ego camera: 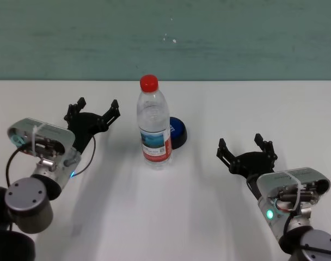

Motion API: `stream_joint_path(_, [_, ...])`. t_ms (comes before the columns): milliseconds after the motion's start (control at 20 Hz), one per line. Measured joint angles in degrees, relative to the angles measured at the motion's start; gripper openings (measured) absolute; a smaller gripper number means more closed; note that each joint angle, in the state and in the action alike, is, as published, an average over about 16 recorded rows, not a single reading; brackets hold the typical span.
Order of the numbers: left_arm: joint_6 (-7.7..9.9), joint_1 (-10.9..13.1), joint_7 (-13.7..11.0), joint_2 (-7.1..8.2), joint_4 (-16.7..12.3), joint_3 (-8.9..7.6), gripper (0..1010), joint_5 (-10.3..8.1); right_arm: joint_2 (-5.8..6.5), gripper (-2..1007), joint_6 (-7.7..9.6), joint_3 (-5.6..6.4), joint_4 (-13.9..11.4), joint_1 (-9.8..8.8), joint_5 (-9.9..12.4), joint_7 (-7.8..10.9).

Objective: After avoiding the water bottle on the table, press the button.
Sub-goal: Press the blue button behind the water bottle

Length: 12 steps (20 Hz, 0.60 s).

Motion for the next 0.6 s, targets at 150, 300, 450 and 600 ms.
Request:
stream_joint_path(150, [0.09,0.18,0.12,0.09,-0.17,-0.3,1010,-0.02,0.0,1004,0.0,0.0,0.0,0.0,0.0,0.0])
stream_joint_path(300, [0.25,0.52,0.26,0.2,-0.56,-0.7,1010,-0.1,0.0,1004,0.0,0.0,0.0,0.0,0.0,0.0])
stream_joint_path(450, [0.44,1.15,0.41,0.38,-1.31,-1.2,1010,-0.24,0.0,1004,0.0,0.0,0.0,0.0,0.0,0.0])
stream_joint_path(600, [0.6,2.1,0.57,0.62,-2.42,-1.82,1010,-0.44,0.0,1004,0.0,0.0,0.0,0.0,0.0,0.0])
